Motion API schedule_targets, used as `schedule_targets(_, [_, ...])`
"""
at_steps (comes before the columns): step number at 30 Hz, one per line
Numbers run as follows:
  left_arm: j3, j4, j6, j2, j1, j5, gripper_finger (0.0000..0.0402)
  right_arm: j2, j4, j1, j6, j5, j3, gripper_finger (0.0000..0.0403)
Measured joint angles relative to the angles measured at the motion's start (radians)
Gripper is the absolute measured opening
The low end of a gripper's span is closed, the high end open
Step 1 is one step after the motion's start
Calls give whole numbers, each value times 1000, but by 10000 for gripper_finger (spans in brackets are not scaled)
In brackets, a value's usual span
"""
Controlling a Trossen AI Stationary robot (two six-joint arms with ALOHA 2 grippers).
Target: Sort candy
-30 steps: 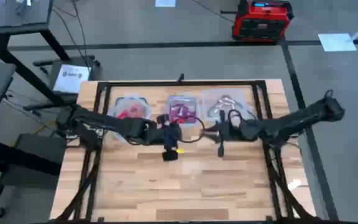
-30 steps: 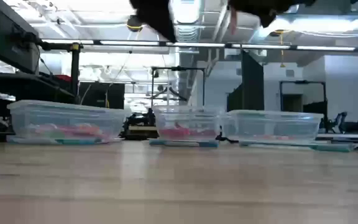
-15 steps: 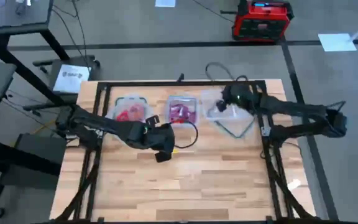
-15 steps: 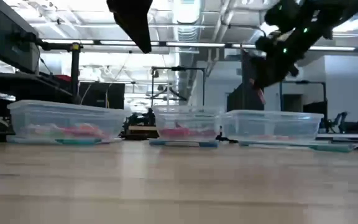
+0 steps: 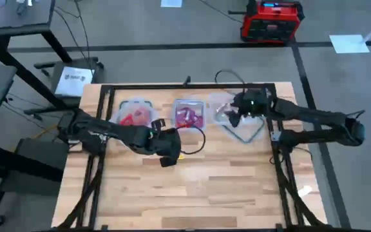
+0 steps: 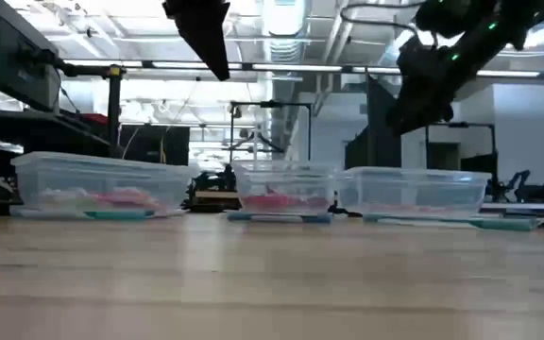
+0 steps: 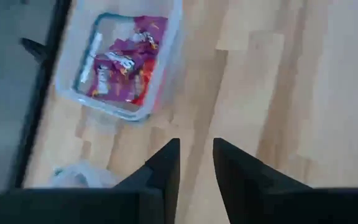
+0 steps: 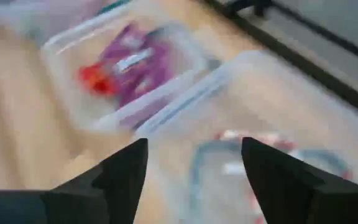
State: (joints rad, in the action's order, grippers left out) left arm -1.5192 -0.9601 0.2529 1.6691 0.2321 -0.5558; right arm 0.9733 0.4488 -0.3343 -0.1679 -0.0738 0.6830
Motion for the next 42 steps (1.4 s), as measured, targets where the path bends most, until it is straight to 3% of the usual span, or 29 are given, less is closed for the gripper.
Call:
schedule_targets(4, [0,6,-63,0,-24,-1,82,59,138,116,137,-116,0,248])
schedule_targets(7, [0,8,-87,0,-40,-3,82,125,148,137,229,-219,-1,248])
schedule_targets(12, [0,5,-88,0,-54,-4,82,218,108,109,321,-233,-1,248])
schedule_targets(19, [1,5,-89,1,-53,-4,82,357,102,22,331,-237,-1,235])
schedule_targets(22, [1,2,-91,1,-53,-4,82,375,93,28,341,-231,-1,172])
schedule_targets(26, [1,-6,-91,1,-53,-4,82,368,101,46,349,-202,-1,33])
schedule_targets(30, [1,-13,-91,1,-53,-4,82,332,171,87,302,-240,24,6])
schedule_targets(36, [1,-22,-92,1,-53,-4,82,246,325,282,88,-201,143,1])
schedule_targets(42, [1,-22,-94,1,-52,-4,82,285,120,645,-209,-140,174,1])
